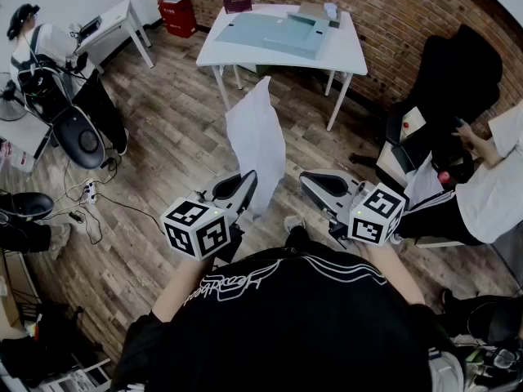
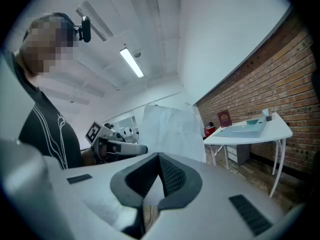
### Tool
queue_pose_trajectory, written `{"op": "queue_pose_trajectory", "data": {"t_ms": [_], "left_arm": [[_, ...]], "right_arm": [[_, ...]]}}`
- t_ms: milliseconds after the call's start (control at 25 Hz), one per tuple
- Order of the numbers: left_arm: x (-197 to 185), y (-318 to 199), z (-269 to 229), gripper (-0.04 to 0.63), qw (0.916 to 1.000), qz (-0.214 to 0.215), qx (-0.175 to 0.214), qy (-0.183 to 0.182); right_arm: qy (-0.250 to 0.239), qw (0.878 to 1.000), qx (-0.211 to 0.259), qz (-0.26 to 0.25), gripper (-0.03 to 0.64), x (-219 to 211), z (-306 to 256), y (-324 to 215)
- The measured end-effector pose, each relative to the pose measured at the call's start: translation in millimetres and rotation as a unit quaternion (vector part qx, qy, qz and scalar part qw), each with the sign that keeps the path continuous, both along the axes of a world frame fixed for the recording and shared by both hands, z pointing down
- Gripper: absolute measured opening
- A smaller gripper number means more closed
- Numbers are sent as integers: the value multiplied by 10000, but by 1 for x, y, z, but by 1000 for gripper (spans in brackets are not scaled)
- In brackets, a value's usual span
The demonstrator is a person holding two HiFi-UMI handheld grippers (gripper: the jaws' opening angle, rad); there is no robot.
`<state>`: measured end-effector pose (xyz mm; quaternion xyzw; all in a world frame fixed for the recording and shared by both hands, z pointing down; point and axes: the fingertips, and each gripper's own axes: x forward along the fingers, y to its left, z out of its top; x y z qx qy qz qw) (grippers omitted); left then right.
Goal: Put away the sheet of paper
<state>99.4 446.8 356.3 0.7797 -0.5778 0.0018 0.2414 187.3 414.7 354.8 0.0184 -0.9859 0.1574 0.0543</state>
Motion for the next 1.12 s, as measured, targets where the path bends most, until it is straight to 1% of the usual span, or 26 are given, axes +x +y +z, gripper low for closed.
{"op": "queue_pose_trajectory", "data": {"t_ms": [320, 480, 600, 680, 840, 1120], "left_arm": [[1, 10, -3, 29, 9999, 99, 46, -20], [-1, 3, -5, 29, 9999, 131, 64, -10], [-1, 0, -3, 31, 9999, 150, 75, -3], [-1, -2, 1, 29, 9998, 158, 74, 16], [-5, -19, 6, 29, 9999, 157, 13, 68], [-27, -66, 18, 29, 9997, 36, -170, 148]], "right_arm": [[6, 10000, 42, 84, 2, 2, -2, 11], [-2, 9999, 74, 141, 2, 1, -5, 4], [95, 9994, 174, 289, 2, 3, 0, -2], [152, 9991, 134, 385, 2, 4, 7, -7], [141, 9989, 0, 439, 2, 1, 12, -28], [106, 9993, -214, 288, 3, -23, 22, -78]]}}
